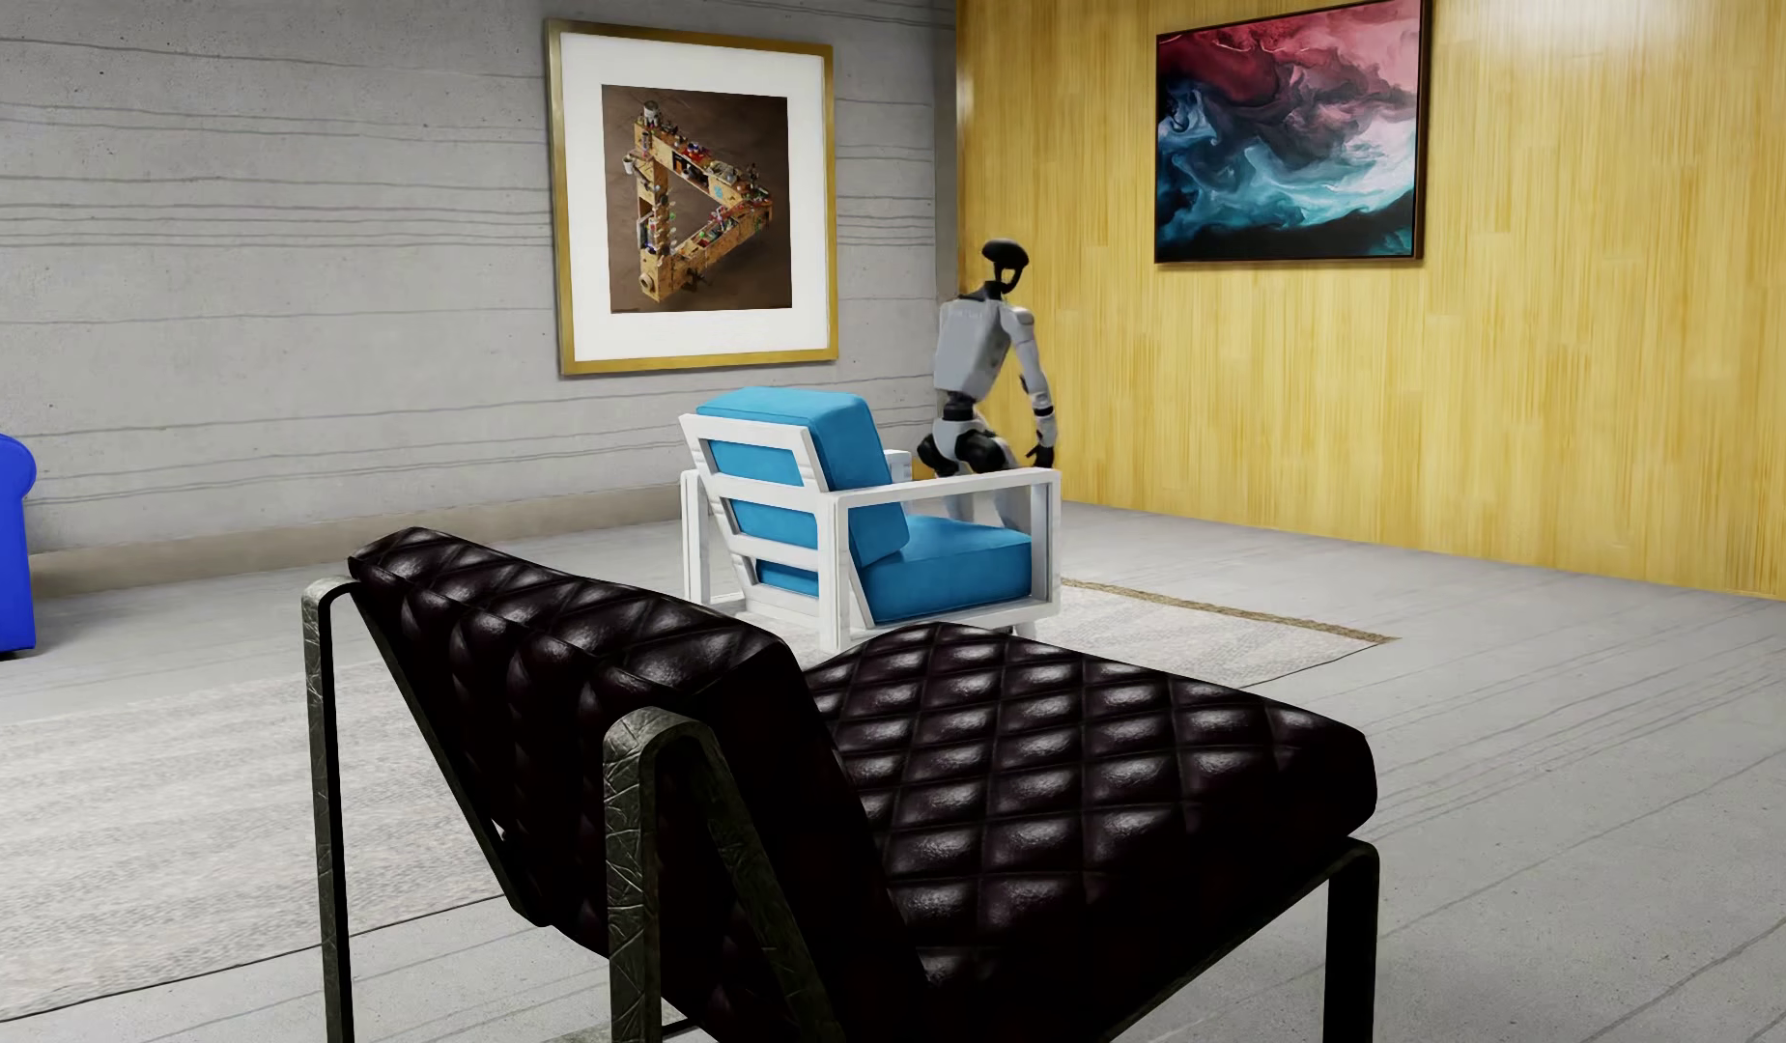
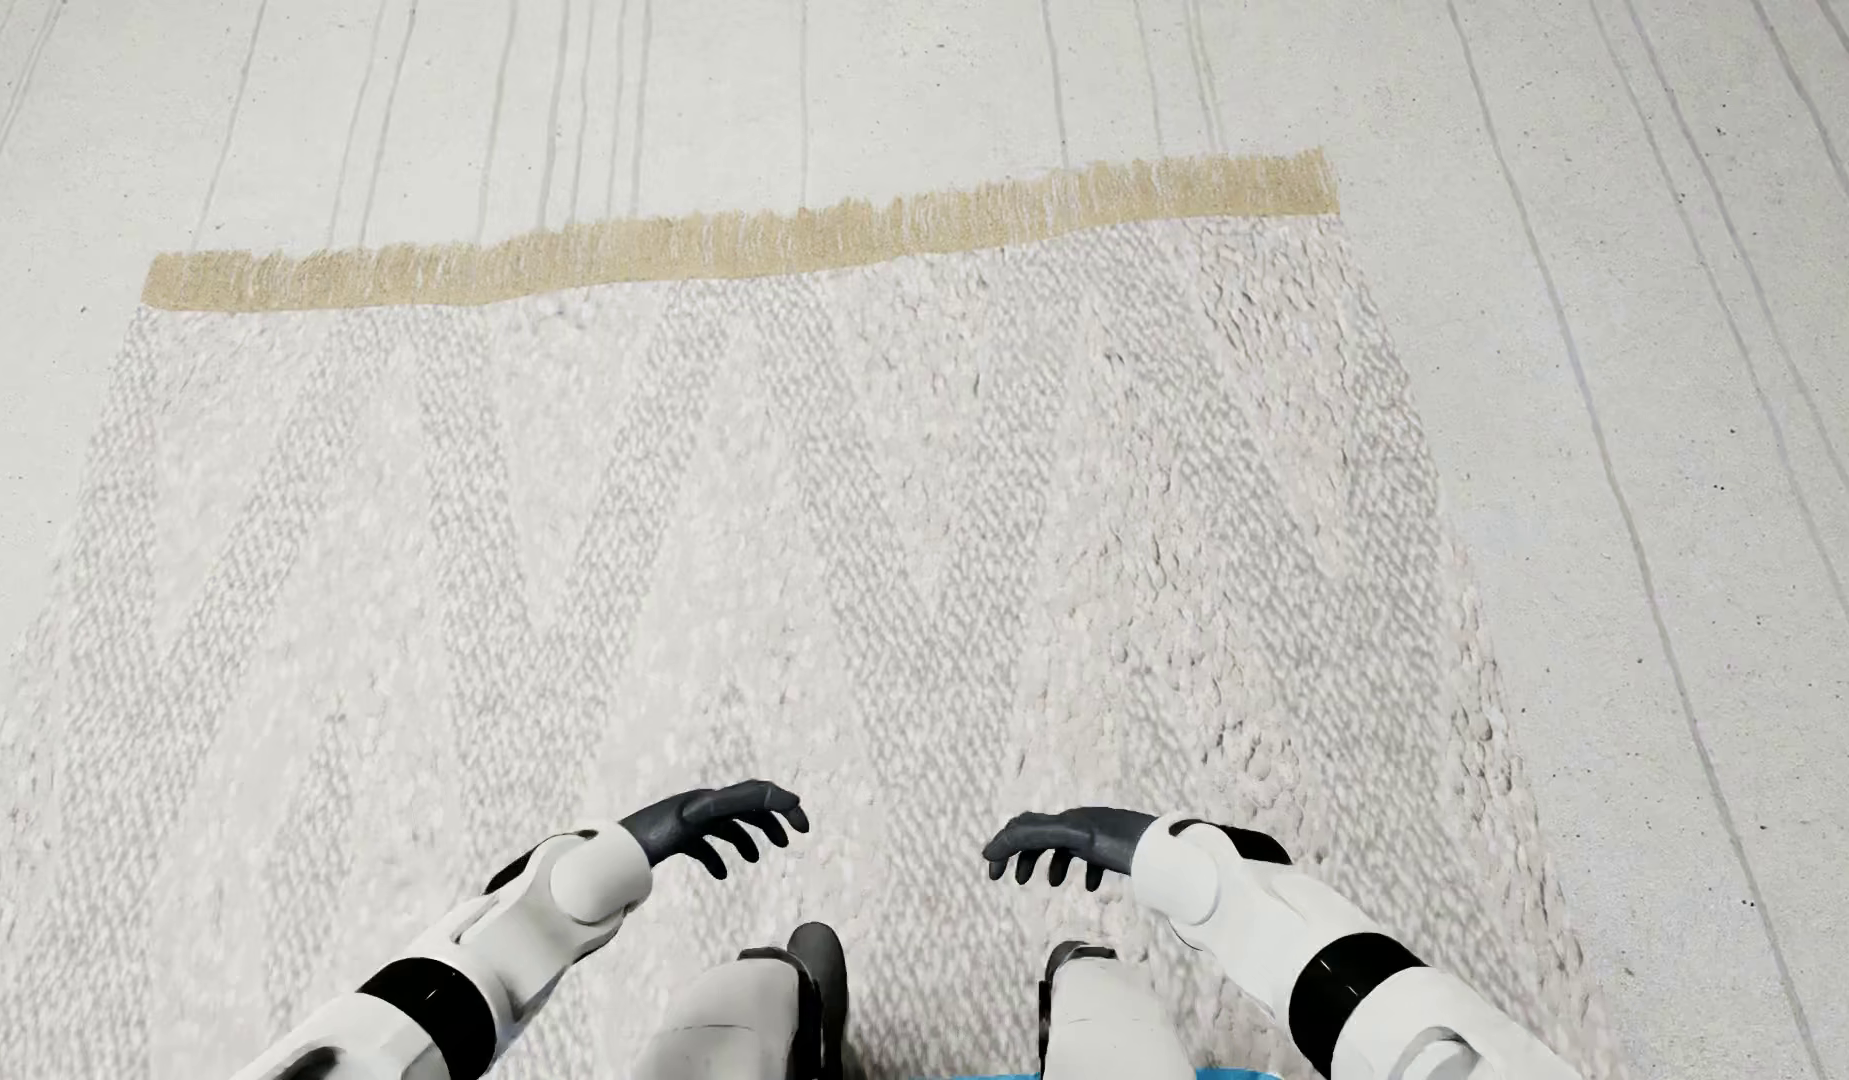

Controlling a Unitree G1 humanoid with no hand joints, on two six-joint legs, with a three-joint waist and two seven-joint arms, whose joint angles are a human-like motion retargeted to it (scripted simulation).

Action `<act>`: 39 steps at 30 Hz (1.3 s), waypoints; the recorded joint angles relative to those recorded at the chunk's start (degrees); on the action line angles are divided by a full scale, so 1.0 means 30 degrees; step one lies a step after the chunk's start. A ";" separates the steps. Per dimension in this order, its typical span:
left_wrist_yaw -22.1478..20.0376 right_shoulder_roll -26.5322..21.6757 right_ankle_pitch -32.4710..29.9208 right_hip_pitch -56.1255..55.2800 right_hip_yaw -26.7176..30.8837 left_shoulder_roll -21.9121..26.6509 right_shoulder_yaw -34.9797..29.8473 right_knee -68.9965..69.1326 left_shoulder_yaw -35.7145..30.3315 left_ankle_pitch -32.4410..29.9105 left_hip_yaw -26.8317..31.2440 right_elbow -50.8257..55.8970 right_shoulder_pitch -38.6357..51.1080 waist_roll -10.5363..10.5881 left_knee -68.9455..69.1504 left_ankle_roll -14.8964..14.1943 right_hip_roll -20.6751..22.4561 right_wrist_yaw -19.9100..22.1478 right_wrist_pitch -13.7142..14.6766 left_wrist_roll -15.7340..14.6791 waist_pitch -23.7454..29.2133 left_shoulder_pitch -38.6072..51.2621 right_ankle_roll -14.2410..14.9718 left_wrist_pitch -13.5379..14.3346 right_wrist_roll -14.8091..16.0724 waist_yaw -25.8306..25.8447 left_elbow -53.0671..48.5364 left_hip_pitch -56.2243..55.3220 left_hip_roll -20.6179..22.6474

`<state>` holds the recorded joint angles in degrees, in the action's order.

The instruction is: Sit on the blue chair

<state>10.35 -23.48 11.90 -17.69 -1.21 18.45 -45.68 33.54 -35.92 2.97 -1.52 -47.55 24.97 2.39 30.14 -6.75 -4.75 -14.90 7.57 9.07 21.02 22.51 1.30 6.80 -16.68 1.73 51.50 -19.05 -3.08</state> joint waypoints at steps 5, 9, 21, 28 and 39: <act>0.0224 -0.0294 0.0220 -0.4947 0.0307 0.2008 -0.4188 0.4707 -0.2840 0.0878 0.0399 0.0614 0.4415 -0.0352 0.4875 -0.1191 -0.1315 0.1339 0.0769 0.0910 0.3656 0.3650 0.1698 0.1188 -0.1366 -0.0146 -0.3012 -0.5277 -0.0875; -0.1361 -0.1995 0.1471 -0.9357 0.1135 0.5117 -0.7109 0.9695 -0.4170 0.2171 0.1055 0.3208 0.8081 -0.0504 1.0106 -0.2378 -0.2248 0.3833 0.1869 0.0771 0.6190 0.6174 0.2930 0.3067 -0.1810 -0.0298 -0.8129 -1.0080 -0.1699; -0.9435 -1.1642 0.5496 -2.0366 0.4376 1.3831 -1.1911 2.4307 -0.4412 0.4932 0.3504 1.6790 1.5632 -0.0693 2.4194 -0.4362 -0.2930 1.4537 0.2953 -0.4192 0.9926 0.9684 0.3767 0.5533 0.2016 -0.0341 -2.0975 -2.1442 -0.2747; -0.7468 -1.1278 0.5064 -2.0208 0.5030 1.2550 -0.7741 2.7452 -0.2154 0.4680 0.3710 1.5981 1.1882 -0.0686 2.7517 -0.3450 -0.2945 1.2679 0.2176 -0.3284 0.9399 0.7531 0.3746 0.4558 0.1463 -0.0502 -2.0154 -2.0948 -0.2589; -0.7260 -0.0884 0.3193 -1.4558 0.4344 0.4400 0.5116 2.6764 0.5196 0.2942 0.3309 0.5920 0.0220 -0.0977 2.6856 -0.2369 -0.2373 1.2314 0.0010 -0.1800 0.6770 -0.1520 0.2782 0.2654 0.2807 -0.0330 -1.1560 -1.5256 -0.2721</act>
<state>-11.42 -26.13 21.48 -61.36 11.82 31.65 -30.34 113.83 -20.33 11.80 8.41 -29.79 25.63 -0.54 110.71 -13.86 -11.87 22.04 7.60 3.66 41.33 17.95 9.65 14.77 -8.26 0.74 16.82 -64.82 -11.24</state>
